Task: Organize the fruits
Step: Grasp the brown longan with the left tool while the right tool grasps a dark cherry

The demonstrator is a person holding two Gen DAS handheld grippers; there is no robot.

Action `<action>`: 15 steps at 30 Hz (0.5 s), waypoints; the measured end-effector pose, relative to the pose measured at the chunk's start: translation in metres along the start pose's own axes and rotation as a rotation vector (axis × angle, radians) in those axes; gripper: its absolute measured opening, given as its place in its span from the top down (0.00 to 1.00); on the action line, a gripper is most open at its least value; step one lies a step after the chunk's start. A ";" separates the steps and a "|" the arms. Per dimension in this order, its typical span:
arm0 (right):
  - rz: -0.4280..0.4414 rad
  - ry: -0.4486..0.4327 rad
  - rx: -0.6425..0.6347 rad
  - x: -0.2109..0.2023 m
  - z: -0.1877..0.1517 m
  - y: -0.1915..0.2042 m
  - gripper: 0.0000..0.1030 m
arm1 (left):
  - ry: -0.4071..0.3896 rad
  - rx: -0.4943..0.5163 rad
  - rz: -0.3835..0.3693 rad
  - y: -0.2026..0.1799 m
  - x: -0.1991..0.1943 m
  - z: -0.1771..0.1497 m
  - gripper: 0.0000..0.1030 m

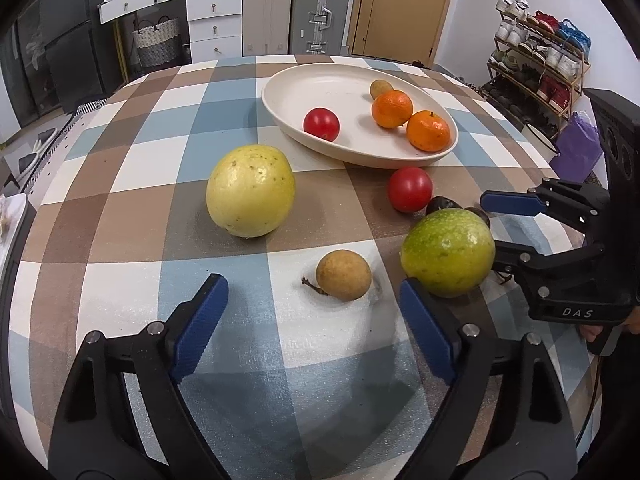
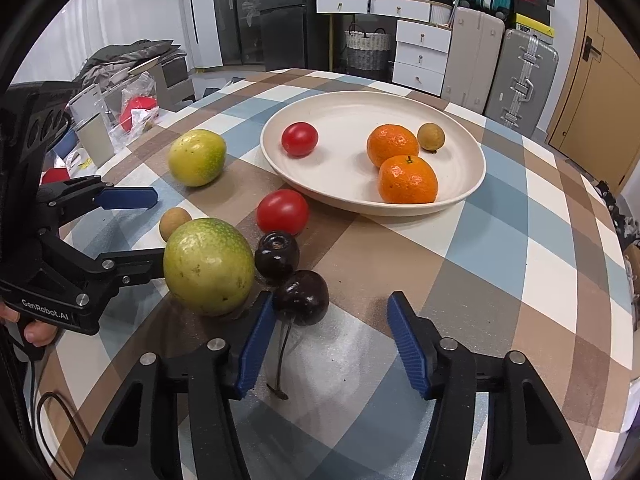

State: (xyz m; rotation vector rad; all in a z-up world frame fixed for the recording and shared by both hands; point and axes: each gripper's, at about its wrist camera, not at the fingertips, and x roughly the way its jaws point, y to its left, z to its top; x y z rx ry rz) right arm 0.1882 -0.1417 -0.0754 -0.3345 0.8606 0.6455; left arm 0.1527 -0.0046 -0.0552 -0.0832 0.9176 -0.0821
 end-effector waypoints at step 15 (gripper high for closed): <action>0.041 -0.020 -0.013 -0.005 0.001 0.007 0.74 | -0.017 0.017 -0.077 -0.003 -0.004 0.000 0.50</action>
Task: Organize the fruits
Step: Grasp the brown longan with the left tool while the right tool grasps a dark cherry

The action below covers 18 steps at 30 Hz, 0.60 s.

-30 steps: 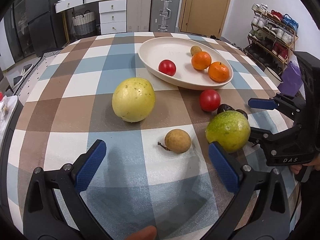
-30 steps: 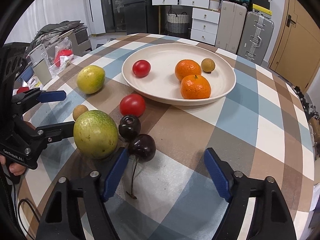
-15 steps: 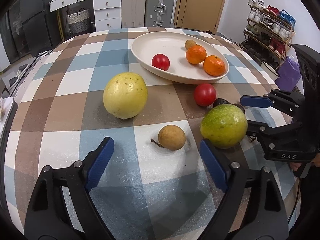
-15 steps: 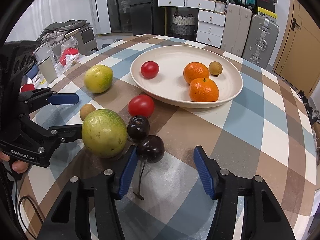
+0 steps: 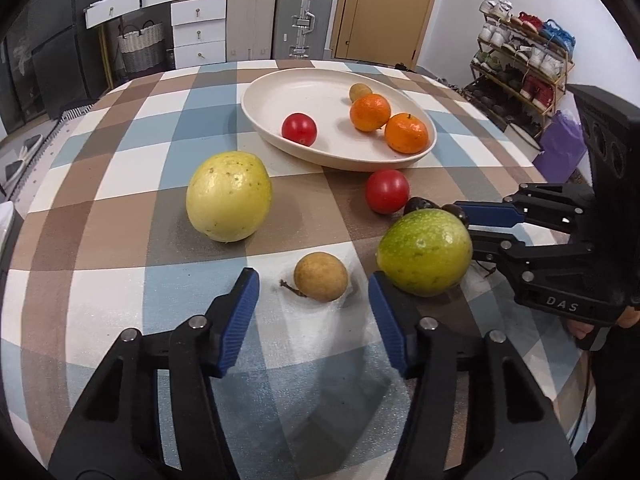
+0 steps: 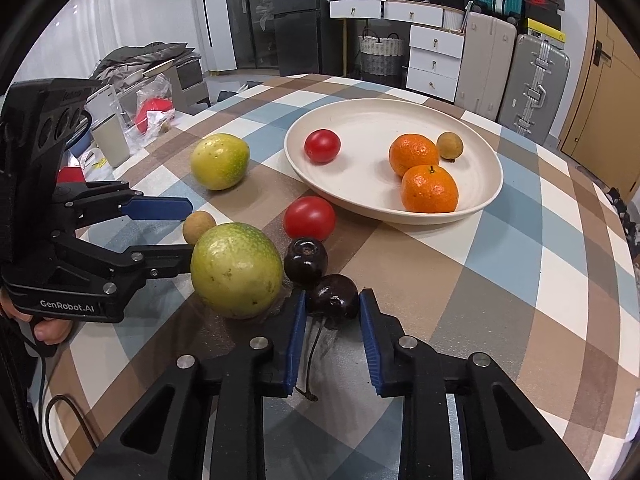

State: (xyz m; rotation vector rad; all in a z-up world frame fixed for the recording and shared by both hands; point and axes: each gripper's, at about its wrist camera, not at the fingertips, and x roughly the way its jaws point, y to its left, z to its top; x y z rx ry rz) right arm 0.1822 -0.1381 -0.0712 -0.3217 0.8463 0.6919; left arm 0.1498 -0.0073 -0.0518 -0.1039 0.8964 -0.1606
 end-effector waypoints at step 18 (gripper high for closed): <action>-0.022 -0.039 0.045 -0.008 0.001 -0.015 0.74 | -0.047 -0.015 -0.047 0.002 -0.010 -0.001 0.73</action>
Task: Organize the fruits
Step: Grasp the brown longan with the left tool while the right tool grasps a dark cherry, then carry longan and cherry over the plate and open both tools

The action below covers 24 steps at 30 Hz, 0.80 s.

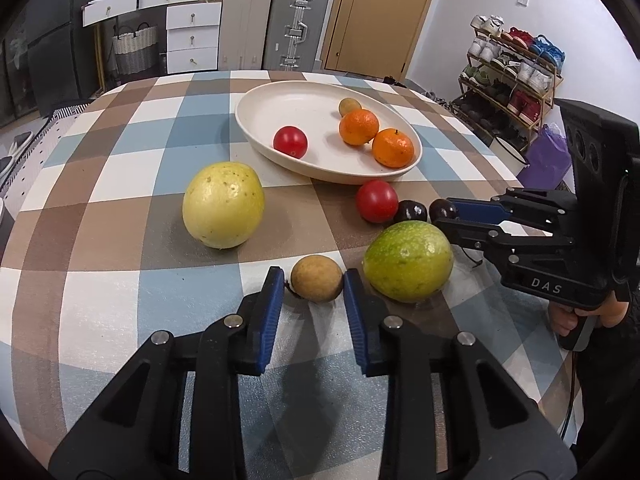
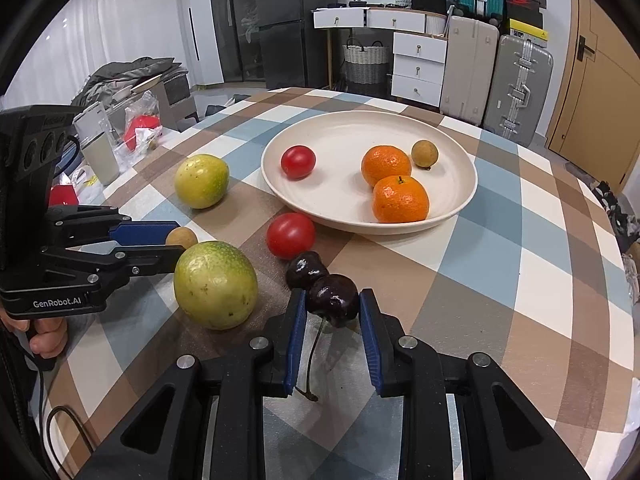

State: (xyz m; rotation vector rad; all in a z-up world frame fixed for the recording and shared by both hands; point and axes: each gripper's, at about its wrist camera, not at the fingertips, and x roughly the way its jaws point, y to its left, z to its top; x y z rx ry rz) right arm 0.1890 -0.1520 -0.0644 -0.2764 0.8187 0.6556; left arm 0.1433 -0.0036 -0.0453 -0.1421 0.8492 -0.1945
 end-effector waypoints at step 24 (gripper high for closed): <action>0.019 -0.202 0.058 -0.046 0.008 -0.016 0.74 | -0.284 0.048 0.014 -0.017 -0.061 0.014 0.74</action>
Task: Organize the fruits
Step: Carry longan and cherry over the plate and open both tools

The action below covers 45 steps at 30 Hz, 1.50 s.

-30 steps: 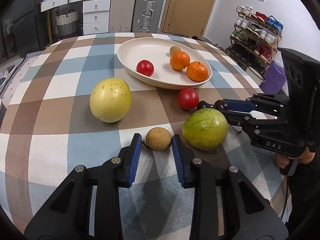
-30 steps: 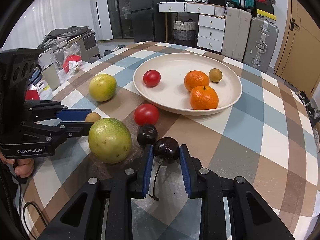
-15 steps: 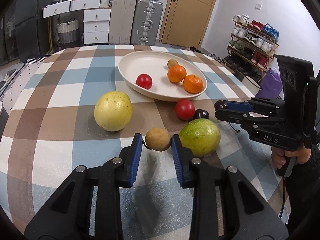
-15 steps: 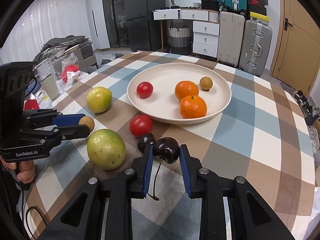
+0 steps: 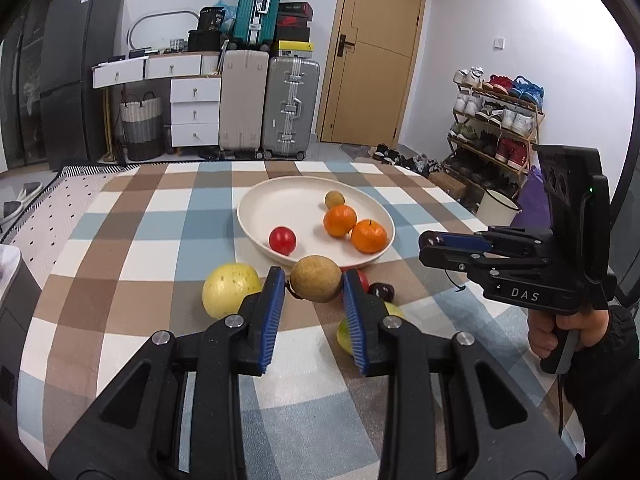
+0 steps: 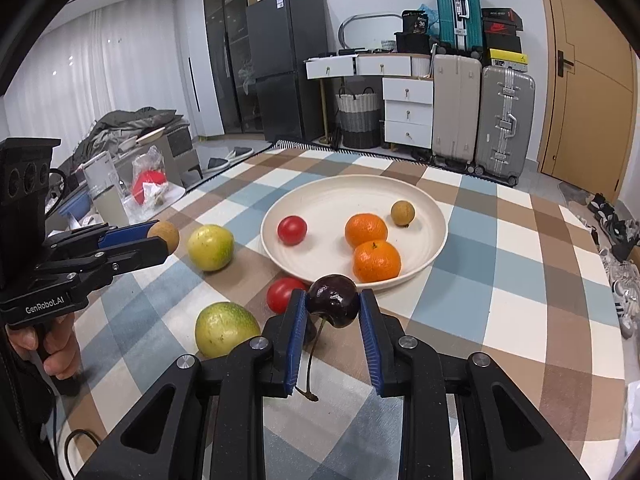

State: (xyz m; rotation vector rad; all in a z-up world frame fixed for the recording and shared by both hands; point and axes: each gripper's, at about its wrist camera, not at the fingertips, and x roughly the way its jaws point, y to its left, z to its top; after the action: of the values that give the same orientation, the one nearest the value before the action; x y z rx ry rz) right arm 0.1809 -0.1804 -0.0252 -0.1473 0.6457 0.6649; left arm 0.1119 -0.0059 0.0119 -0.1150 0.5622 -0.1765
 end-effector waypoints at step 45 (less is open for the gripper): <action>-0.021 -0.079 0.093 0.025 0.088 -0.067 0.74 | -0.023 0.031 0.052 0.012 0.112 0.105 0.74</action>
State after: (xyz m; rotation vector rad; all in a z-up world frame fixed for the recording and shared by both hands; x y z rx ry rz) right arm 0.2822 -0.1908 0.0252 -0.0415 0.5970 0.6160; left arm 0.2634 -0.0102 0.0398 -0.0720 0.5390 -0.1332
